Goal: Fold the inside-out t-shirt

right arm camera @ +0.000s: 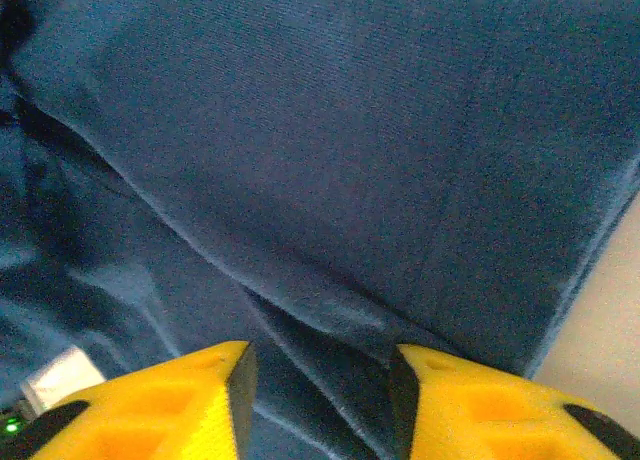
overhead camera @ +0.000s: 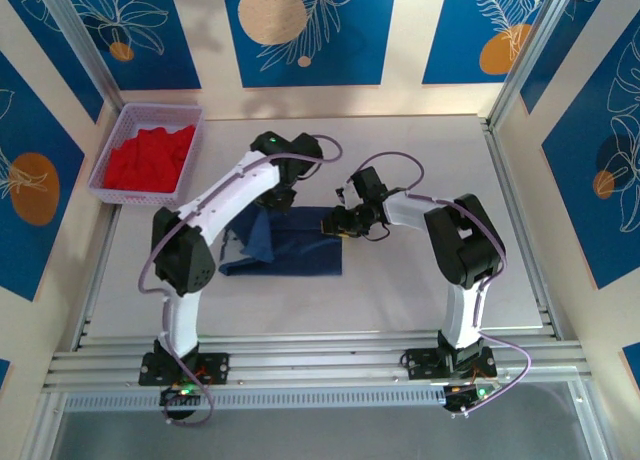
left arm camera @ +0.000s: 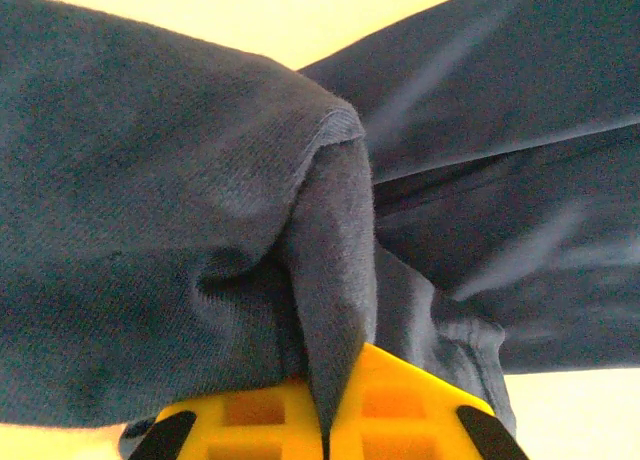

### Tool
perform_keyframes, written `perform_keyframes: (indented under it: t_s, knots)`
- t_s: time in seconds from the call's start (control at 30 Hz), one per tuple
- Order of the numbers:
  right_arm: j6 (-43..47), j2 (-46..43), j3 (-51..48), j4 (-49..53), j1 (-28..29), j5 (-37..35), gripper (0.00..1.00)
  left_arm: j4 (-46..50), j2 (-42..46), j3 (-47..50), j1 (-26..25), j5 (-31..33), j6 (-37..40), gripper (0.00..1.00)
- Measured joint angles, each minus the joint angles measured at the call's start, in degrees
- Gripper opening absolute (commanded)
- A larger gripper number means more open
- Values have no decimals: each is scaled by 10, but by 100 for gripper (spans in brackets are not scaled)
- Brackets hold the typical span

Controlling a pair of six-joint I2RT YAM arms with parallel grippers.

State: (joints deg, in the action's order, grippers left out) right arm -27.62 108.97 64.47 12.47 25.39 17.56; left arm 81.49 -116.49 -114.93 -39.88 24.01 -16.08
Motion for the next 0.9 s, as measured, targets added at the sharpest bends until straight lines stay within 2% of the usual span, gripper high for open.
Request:
perform_keyframes:
  t_s: [0.07, 0.2, 0.3, 0.4, 0.47, 0.57, 0.7, 0.77, 0.9]
  knots:
    - [-10, -26, -17, -7, -13, 14, 49, -16, -30, -25, -12, -43, -12, 34]
    - [-25, -102, -60, -12, -59, 25, 51, -64, -98, -87, -30, -131, -33, 62]
    - [-32, -151, -89, -14, -97, 19, 52, -94, -132, -134, -41, -188, -41, 70]
    - [-38, -177, -111, -13, -128, 4, 57, -133, -111, -124, -45, -227, -37, 78]
    - [-39, -179, -114, -14, -129, -3, 61, -181, -45, -47, -43, -233, -31, 83]
    - [-39, -175, -105, -12, -105, -12, 64, -239, 96, 123, -20, -238, -39, 83]
    - [-38, -129, -36, -5, -49, -44, 68, -320, 257, 342, 72, -263, -73, 85]
    - [-32, -94, 10, -3, -24, -68, 68, -360, 283, 427, 122, -281, -92, 86]
    - [-12, -21, 95, 14, 3, -127, 70, -417, 247, 495, 132, -327, -111, 87]
